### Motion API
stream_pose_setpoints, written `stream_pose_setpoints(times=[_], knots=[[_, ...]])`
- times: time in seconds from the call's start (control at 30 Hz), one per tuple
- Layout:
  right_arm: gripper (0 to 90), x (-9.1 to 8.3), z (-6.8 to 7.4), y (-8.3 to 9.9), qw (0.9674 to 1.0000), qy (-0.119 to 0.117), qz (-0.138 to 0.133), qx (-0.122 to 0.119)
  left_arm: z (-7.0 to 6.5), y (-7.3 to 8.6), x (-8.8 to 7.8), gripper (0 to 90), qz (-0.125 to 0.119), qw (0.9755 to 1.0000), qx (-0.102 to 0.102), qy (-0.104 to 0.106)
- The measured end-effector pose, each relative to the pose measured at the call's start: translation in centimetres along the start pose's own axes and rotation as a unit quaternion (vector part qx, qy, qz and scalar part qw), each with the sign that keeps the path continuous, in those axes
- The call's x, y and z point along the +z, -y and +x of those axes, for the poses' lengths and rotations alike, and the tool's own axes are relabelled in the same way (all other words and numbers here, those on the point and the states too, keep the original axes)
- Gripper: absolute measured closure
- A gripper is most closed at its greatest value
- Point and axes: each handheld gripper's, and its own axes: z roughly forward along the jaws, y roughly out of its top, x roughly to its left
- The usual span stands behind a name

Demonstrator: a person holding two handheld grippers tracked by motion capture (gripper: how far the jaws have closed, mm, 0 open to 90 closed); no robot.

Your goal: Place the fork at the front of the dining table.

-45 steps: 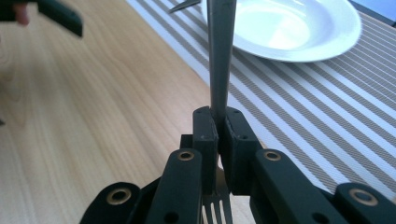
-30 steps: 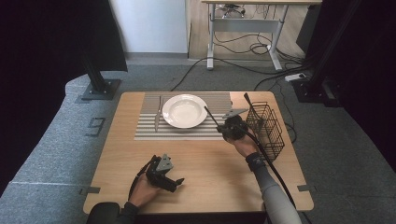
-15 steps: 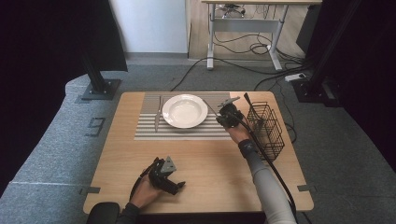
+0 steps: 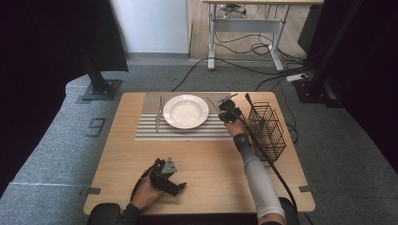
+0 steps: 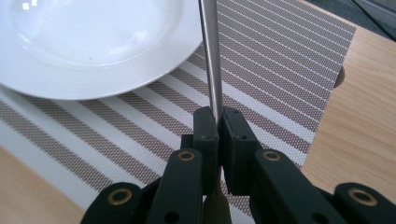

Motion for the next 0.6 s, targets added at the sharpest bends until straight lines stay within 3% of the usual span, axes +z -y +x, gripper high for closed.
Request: stream_pose_setpoints(times=[0.6], knots=[[84.5,4.5,-1.5,0.7,0.9979,0.041,0.047,0.019,-0.2,0.0,0.0,0.0,-0.001,0.9999,0.01,0.009]])
